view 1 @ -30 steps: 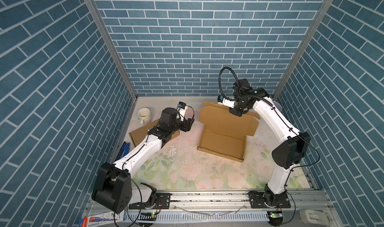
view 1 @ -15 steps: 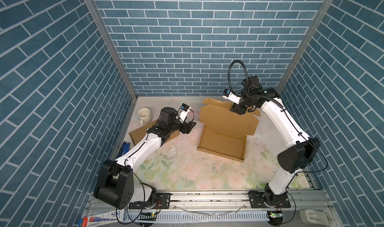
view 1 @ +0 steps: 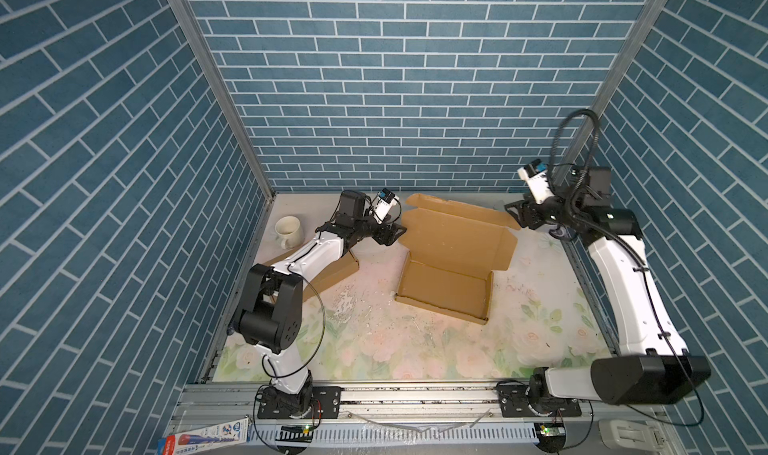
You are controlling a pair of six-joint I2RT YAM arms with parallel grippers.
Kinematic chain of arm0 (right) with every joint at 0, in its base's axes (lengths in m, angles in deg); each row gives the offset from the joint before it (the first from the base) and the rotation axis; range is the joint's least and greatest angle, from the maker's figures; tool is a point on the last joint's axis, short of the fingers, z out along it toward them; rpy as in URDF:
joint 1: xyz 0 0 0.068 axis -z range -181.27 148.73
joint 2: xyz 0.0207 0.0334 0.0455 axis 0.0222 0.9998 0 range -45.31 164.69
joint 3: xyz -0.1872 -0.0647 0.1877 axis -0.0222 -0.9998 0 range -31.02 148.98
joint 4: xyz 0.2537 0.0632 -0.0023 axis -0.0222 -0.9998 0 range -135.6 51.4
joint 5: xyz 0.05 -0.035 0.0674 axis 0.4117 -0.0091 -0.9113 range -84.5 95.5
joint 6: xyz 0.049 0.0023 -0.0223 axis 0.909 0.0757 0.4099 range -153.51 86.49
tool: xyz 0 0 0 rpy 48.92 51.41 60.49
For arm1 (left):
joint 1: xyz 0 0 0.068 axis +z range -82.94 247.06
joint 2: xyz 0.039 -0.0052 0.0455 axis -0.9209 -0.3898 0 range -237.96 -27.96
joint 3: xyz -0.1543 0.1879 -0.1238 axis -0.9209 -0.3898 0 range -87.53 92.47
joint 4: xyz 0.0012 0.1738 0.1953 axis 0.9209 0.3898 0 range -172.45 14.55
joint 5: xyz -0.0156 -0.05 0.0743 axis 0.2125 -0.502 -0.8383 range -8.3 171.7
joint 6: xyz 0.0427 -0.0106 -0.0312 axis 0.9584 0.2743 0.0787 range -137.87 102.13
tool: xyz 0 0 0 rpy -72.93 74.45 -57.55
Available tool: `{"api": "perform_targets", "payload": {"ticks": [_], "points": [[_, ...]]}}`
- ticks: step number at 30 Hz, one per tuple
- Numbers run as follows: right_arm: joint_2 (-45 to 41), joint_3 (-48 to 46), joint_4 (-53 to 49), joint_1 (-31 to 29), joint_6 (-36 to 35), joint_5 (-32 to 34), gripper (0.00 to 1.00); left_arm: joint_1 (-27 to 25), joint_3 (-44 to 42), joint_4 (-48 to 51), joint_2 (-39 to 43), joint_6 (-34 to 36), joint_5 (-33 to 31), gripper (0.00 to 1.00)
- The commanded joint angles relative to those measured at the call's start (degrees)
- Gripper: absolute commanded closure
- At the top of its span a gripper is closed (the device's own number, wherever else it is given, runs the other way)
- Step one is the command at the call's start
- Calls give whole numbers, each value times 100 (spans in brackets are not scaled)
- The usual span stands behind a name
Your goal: Fold the paper box
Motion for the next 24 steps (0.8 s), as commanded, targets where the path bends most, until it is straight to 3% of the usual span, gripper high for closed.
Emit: {"api": "perform_targets", "payload": {"ticks": [1, 5, 9, 13, 24], "points": [[-395, -1240, 895, 469, 1190, -834, 35, 98, 619, 582, -509, 283, 436, 22], [-509, -2363, 1606, 895, 1285, -1506, 33, 102, 1315, 985, -1086, 399, 749, 22], [-348, -2934, 2327, 933, 1287, -1536, 32, 114, 1879, 1380, -1477, 523, 1028, 24], [112, -3004, 2697, 950, 1228, -1432, 33, 111, 2240, 1695, -1684, 689, 1127, 26], [737, -3000, 2930, 932, 786, -2133, 42, 152, 2966, 2179, -2269, 788, 1467, 36]]}}
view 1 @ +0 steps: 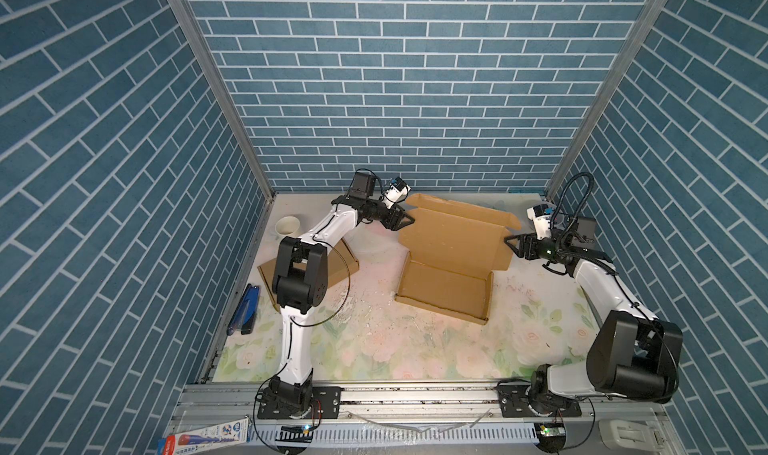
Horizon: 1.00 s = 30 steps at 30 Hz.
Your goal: Fold the paper box
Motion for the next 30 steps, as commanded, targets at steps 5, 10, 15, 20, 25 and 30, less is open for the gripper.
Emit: {"api": "perform_targets", "payload": {"ticks": [5, 10, 15, 20, 25, 30], "points": [[270, -46, 77, -19, -272, -400, 50, 38, 235, 337, -301, 21, 421, 48], [290, -20, 71, -75, -272, -402, 62, 39, 239, 366, -332, 39, 502, 63], [249, -6, -5, -151, -307, -179, 78, 40, 226, 382, -326, 26, 468, 77], [-94, -133, 66, -351, -253, 273, 93, 19, 21, 129, -153, -235, 357, 99], [-625, -516, 1130, -551, 413, 1074, 100, -47, -1124, -1714, 509, -1391, -417, 100], [-775, -979, 2876, -1121, 1378, 2584, 100, -340, -2254, -3505, 1091, -2302, -1670, 100]]}}
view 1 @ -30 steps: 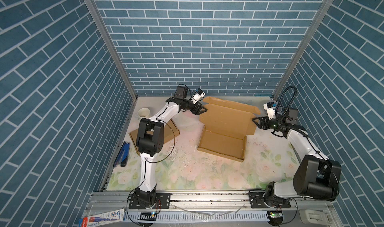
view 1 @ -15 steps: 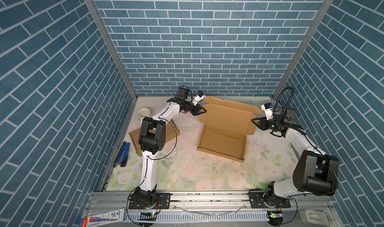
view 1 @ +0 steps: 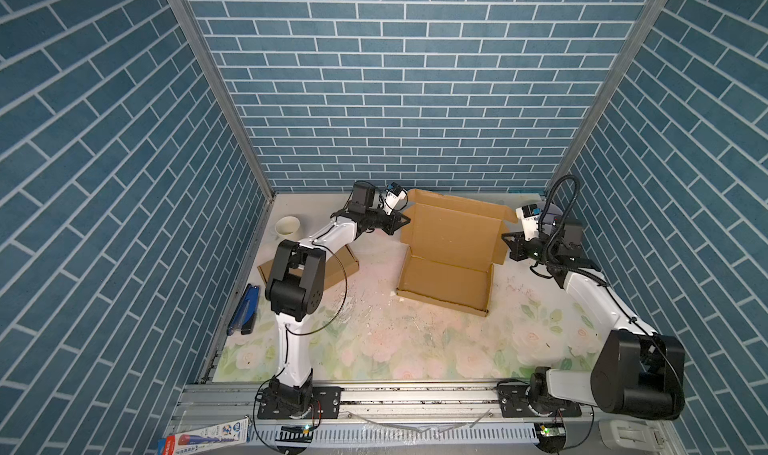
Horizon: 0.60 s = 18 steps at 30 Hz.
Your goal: Fold the paper box
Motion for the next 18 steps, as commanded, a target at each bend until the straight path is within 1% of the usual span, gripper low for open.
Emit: {"api": "perform_targets", "payload": {"ticks": [1, 4, 7, 9, 12, 18], "points": [[-86, -392, 1913, -419, 840, 1619, 100, -236, -599, -1643, 369, -808, -1290, 100], [134, -559, 2748, -873, 840, 2536, 100, -541, -1123, -2390, 602, -1044, -2127, 100], [399, -805, 3635, -1139, 906, 3110, 100, -722, -1618, -3194, 663, -1526, -2771, 100], [550, -1024, 4196, -1245, 1092, 3335, 100, -779, -1950, -3796, 601, -1979, -2972, 100], [761, -1316, 4833, -1455, 1135, 3566, 100, -889, -2206, -4233, 466, -2338, -3167, 100], [1058, -1753, 5556, -1791, 1139, 3940, 100, -1175, -2349, -4265, 389, -2392, -3425, 100]]}}
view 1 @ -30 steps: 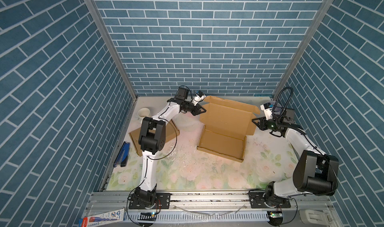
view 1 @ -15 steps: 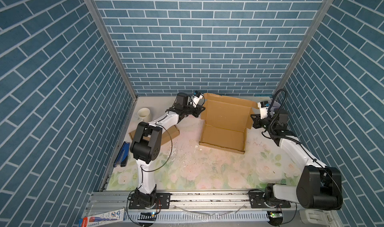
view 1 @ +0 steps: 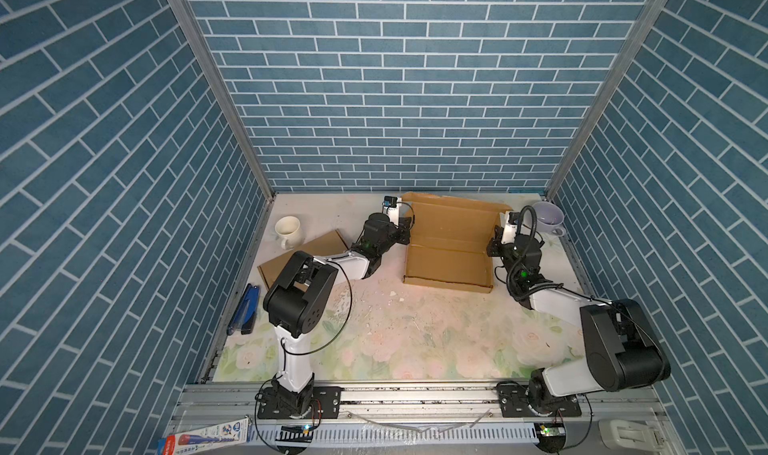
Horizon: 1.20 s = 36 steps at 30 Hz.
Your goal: Fold the paper box
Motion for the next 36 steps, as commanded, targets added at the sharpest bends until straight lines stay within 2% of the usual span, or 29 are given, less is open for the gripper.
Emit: {"api": "perform_targets", "payload": {"ticks": [1, 12, 21, 31, 34, 36], "points": [[118, -234, 972, -188, 236, 326, 100, -227, -122, -402, -79, -249, -255, 100], [602, -725, 1911, -556, 361, 858, 100, -549, -710, -842, -231, -404, -482, 100], [741, -1063, 2323, -756, 392, 1283, 100, -856, -1031, -725, -362, -189, -662, 100], [1071, -1299, 2837, -1050, 547, 1852, 100, -1012, -1434, -1072, -484, -308, -796, 100], [971, -1389, 2797, -1051, 573, 1772, 100, -1026, -1538, -1034, -373, -99, -811, 100], [589, -1506, 2414, -983, 588, 1613, 93, -1025, -1683, -1007, -260, 240, -857, 100]]}}
